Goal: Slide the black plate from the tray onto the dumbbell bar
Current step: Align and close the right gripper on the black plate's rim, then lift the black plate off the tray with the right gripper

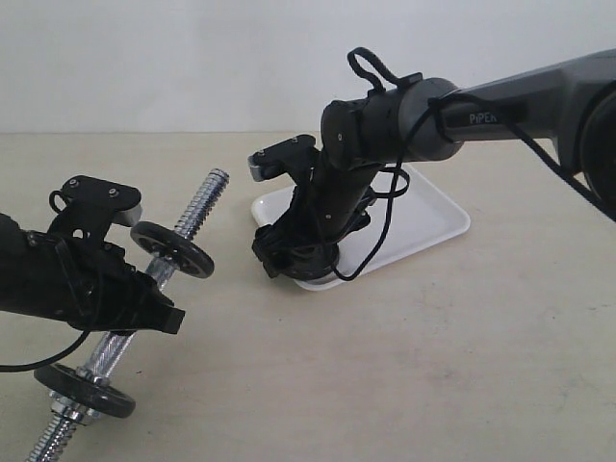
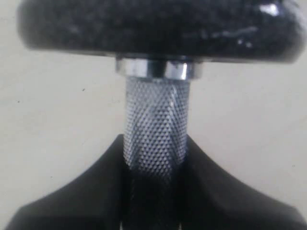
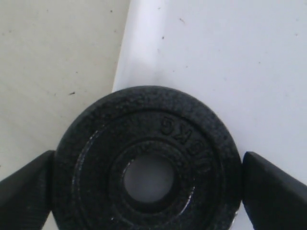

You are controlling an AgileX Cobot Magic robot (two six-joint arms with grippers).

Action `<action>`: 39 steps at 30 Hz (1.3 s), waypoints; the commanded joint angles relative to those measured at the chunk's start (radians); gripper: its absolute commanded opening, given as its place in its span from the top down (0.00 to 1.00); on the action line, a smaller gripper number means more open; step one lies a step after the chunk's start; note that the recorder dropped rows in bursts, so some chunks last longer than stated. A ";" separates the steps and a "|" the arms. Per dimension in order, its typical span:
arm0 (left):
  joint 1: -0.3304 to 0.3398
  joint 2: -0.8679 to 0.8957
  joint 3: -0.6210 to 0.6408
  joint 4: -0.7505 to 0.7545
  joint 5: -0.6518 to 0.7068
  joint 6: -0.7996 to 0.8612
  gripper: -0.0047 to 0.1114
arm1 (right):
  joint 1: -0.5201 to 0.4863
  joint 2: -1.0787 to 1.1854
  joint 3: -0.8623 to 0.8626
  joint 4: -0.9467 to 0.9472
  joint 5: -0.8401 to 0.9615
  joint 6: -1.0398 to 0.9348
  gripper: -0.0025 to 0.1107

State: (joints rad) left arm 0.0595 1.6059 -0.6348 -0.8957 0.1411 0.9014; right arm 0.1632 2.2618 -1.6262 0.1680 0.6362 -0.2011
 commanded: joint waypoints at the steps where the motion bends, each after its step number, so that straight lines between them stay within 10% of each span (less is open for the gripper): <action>1: -0.001 -0.046 -0.030 -0.028 -0.085 0.005 0.93 | -0.003 0.032 0.016 0.039 0.026 0.007 0.98; 39: -0.001 -0.046 -0.030 -0.028 -0.083 0.005 0.93 | -0.044 -0.070 0.016 0.046 0.024 -0.090 0.98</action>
State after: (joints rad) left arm 0.0595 1.6059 -0.6348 -0.8957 0.1411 0.9014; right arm 0.1267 2.2308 -1.6053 0.2074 0.6629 -0.2799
